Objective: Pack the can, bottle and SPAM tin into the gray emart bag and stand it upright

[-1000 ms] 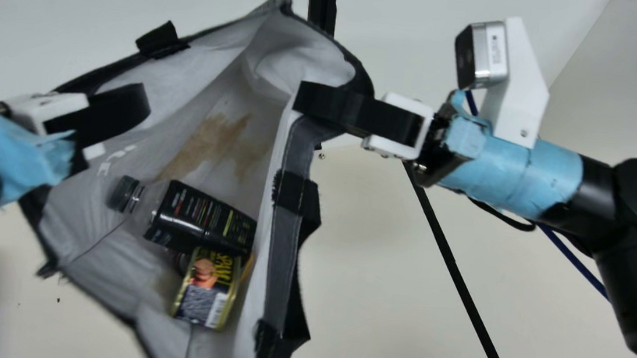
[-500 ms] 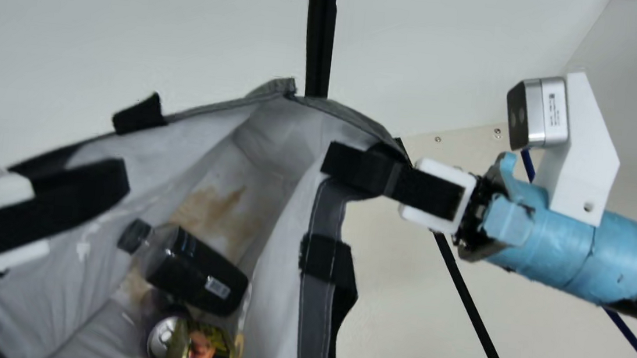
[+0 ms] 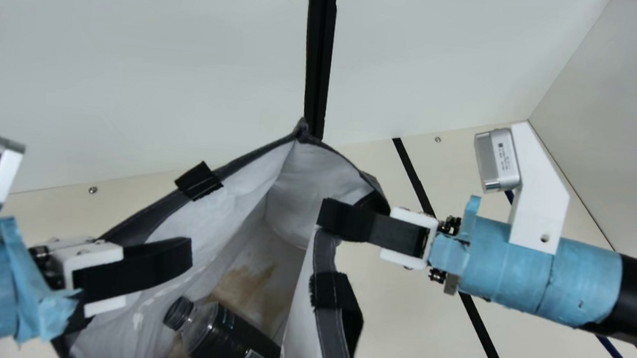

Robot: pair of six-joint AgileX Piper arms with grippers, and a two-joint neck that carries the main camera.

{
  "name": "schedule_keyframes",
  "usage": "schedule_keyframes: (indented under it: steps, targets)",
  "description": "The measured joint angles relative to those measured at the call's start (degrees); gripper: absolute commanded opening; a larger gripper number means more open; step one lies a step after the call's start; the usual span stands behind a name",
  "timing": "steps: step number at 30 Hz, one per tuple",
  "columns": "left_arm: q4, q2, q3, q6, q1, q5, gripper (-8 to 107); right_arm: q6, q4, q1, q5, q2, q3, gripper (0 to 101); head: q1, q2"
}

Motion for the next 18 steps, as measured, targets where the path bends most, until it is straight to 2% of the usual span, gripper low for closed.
schedule_keyframes:
  steps: [10,18]
  targets:
    - [-2.2,7.4,-1.6,8.3,2.9,0.1,-8,-7.9,-2.2,-1.2,0.5,5.8,2.3,0,0.0,0.0]
    - [-1.5,14.3,-6.8,14.1,3.5,0.2,-8,-15.1,1.7,-2.2,0.3,11.5,1.3,0,0.0,0.0]
